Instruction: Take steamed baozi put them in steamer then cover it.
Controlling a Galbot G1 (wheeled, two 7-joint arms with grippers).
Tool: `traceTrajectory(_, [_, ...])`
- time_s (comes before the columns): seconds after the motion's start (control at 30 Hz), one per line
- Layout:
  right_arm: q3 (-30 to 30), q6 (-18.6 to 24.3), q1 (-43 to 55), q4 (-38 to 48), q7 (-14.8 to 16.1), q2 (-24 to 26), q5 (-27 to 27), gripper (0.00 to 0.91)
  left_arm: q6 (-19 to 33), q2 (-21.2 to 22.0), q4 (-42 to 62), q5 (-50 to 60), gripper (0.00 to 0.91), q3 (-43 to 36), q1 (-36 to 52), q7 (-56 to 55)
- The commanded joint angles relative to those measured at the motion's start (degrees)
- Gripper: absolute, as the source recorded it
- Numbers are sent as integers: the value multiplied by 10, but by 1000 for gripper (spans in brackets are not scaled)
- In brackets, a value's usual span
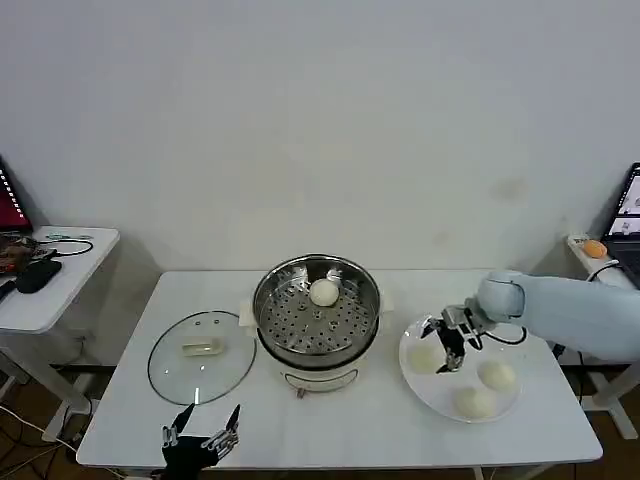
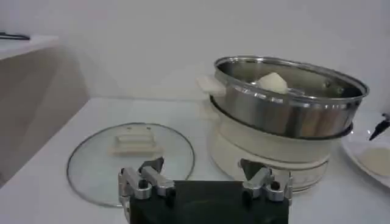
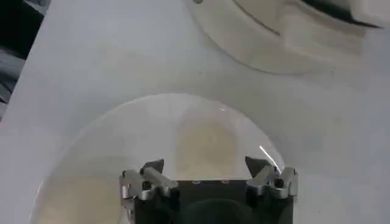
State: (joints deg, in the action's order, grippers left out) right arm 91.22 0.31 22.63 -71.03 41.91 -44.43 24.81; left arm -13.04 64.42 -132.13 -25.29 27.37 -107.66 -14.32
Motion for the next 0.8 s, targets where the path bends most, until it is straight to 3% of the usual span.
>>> traceTrajectory(0.03, [-12, -1, -18, 14, -1, -2, 0, 826, 0, 0, -1, 0, 907, 0, -1, 0])
traceTrajectory(0.13, [-16, -3, -23, 16, -5, -4, -1, 766, 0, 0, -1, 1, 907, 0, -1, 1])
traceTrajectory(0.2, [-17, -6, -25, 14, -6, -4, 1, 635, 0, 0, 0, 1, 907, 0, -1, 1])
traceTrajectory(0.8, [-21, -1, -21, 6, -9, 10, -1, 595, 0, 1, 0, 1, 907, -2, -3, -1])
